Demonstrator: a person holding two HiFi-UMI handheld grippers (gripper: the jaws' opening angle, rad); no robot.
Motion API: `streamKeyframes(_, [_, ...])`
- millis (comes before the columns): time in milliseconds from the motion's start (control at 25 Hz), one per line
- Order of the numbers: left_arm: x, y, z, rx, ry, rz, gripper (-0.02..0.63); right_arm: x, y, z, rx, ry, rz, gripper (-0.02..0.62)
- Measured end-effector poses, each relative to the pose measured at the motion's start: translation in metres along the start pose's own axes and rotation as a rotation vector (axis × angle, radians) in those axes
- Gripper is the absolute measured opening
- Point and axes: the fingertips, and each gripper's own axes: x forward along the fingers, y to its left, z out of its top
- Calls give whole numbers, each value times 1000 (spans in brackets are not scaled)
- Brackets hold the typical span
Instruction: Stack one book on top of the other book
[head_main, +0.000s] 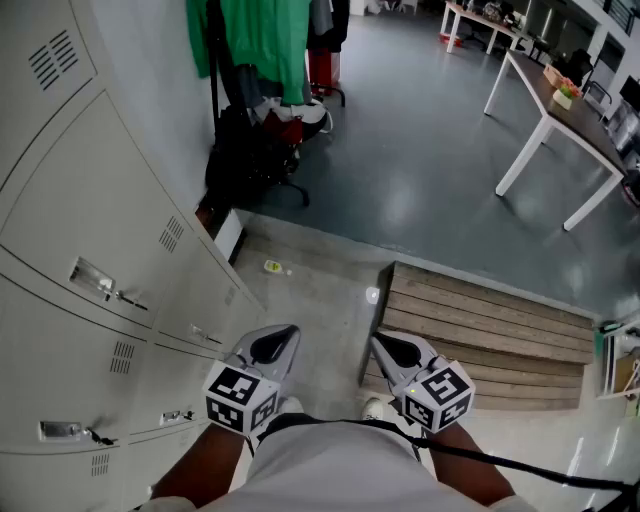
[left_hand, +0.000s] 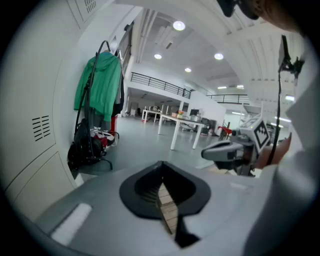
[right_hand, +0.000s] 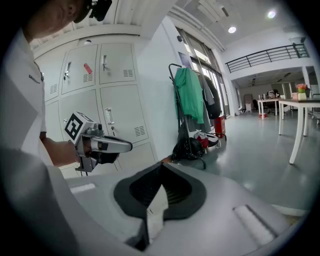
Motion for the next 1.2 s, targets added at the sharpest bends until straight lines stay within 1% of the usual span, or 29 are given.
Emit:
streamKeyframes(280, [-6,4,5,5,-20,-8,5,4,7,1,-3,2,-8,0])
streamKeyframes(560, [-15,9,0,-5,-27,-23,5,3,19,-2,-7,21,-24,0])
streamKeyframes(720, [-19,12,0,-9,-25,-40,5,0,18,5,23,-14,-52,0])
streamKeyframes(920, [-24,15,-8,3,2,-88,5,-6,16,4,66,-23,-152,2])
streamKeyframes(1120, [-19,0,-28,38,58,-191,5,-28,29,-12,136,-26,-242,2])
streamKeyframes(1200, [-15,-12,-36,63,86,-250,5,-42,34,-26,174,-17,-296,2])
